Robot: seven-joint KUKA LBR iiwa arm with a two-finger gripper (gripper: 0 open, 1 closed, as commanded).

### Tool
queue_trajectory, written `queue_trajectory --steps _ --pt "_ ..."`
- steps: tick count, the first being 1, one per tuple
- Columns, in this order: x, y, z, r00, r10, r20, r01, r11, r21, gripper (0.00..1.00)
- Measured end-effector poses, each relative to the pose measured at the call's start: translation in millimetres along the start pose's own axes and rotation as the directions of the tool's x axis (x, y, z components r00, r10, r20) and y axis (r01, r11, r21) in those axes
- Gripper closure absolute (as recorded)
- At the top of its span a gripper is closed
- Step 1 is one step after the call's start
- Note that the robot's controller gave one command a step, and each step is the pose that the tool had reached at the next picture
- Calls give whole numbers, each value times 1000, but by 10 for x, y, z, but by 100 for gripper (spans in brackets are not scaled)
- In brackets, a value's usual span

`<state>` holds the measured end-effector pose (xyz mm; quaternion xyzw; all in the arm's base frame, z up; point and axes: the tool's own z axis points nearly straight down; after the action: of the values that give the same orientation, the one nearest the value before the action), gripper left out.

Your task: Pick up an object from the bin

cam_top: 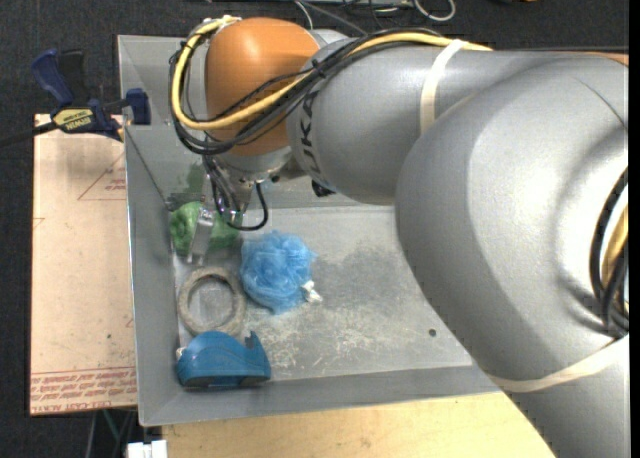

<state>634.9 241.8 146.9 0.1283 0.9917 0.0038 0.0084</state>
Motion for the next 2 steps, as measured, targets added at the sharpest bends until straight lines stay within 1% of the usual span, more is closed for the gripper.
queue_trajectory --steps 1,2 --pt "-24 -81 402 997 79 5 -79 997 -3 0" --pt "67 39 771 977 212 -1 -212 977 1 0"
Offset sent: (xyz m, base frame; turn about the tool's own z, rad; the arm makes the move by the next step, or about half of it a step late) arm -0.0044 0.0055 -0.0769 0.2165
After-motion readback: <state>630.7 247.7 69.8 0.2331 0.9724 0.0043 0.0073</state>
